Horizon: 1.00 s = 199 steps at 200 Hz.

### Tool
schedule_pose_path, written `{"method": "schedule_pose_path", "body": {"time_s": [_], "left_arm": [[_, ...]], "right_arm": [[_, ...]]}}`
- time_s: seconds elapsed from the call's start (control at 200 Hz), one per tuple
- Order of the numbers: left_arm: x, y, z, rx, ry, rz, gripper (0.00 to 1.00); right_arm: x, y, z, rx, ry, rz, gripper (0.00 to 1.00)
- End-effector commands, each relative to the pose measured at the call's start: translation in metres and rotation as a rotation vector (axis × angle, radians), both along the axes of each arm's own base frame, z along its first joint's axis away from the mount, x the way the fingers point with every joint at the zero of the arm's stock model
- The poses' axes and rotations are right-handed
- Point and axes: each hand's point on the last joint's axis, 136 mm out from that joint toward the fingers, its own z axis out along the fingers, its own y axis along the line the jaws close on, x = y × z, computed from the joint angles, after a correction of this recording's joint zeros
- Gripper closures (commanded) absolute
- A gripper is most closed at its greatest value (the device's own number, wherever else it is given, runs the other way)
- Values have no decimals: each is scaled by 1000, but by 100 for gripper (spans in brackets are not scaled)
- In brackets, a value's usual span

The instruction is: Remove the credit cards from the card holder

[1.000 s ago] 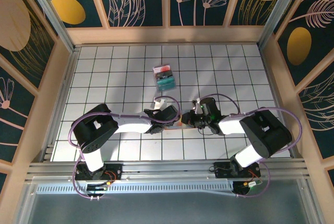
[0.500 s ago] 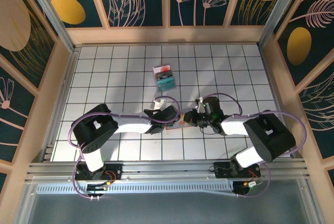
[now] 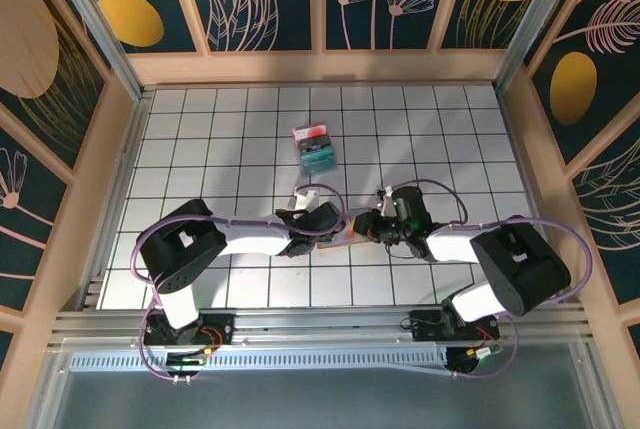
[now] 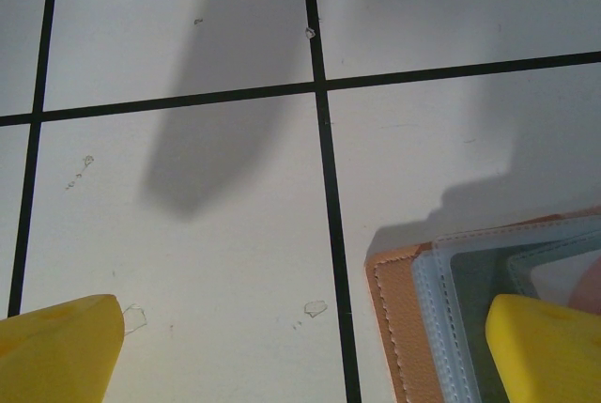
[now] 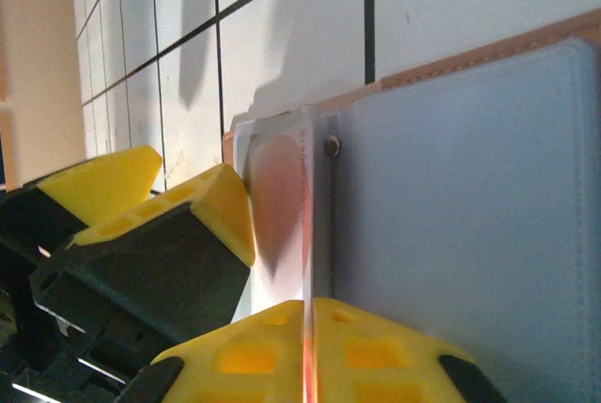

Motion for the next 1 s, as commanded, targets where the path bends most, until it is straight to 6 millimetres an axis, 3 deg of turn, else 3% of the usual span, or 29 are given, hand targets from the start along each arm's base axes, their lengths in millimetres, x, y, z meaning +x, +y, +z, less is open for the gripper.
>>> {"method": "schedule_pose_path", "body": {"time_s": [0.0,0.31,0.606,0.791,0.991], "left_arm": [[-36,45,-47,218,189,-38,1],[-37,44,-49,212,198,-40,1],[-38,46,-50,212,202,-36,1],[-38,45,-51,212,202,-38,1],[-38,46,-51,212,203,-38,1]], "right_arm": [[1,4,6,62,-2,4,87],[2,8,4,93,13,5,88],[1,-6,-2,0,11,-33,87],[-1,-10,-4,-34,12,-36,80],[-2,-6,-9,-15,26,-21,78]]}}
